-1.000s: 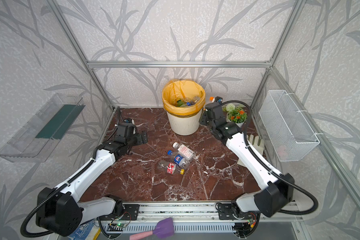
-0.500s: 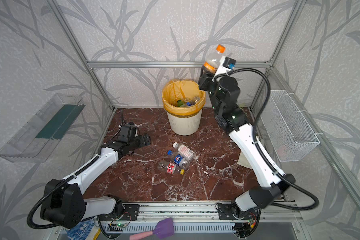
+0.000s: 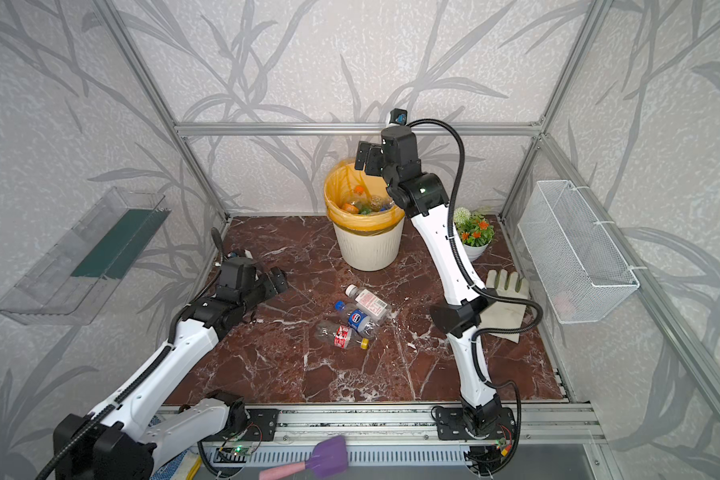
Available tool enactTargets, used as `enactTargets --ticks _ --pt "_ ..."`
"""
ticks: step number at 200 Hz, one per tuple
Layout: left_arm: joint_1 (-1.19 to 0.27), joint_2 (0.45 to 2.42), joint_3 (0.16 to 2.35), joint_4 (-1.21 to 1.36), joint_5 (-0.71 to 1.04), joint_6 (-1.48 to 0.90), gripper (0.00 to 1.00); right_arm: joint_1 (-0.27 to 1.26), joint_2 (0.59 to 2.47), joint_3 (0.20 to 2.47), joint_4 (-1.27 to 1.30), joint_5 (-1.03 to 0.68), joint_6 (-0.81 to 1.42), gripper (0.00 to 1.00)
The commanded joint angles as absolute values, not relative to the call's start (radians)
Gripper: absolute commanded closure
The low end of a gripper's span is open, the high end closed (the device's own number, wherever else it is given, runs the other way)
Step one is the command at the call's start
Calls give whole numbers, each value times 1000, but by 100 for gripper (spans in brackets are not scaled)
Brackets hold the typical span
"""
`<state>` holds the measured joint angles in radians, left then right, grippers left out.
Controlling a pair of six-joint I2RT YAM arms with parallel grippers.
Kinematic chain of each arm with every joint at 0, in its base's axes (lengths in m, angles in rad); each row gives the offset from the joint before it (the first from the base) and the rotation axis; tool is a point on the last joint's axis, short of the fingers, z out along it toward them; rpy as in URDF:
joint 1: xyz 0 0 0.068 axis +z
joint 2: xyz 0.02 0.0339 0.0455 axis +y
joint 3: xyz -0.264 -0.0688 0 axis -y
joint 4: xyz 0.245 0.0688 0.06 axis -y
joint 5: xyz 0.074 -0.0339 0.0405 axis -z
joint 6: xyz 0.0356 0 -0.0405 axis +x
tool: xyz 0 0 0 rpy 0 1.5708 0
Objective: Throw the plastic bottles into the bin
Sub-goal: 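Withdraw the right gripper while the left gripper grasps the crushed clear bottle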
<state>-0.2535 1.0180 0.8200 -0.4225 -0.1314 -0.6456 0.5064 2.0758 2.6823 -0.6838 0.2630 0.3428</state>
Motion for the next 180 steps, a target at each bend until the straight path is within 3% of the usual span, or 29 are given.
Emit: enactTargets --ticks 1,43,102,180 --pt "-276 965 792 -500 -203 -709 1 494 1936 2456 -479 264 340 1" --pt "-439 913 748 -597 -311 -930 1 451 1853 2304 -568 204 344 1" --pt "-724 1034 747 -642 -416 -1352 1 338 1421 1417 -266 82 452 1" --pt "-1021 1188 732 -638 -495 -1847 5 215 1135 897 -370 -39 435 1"
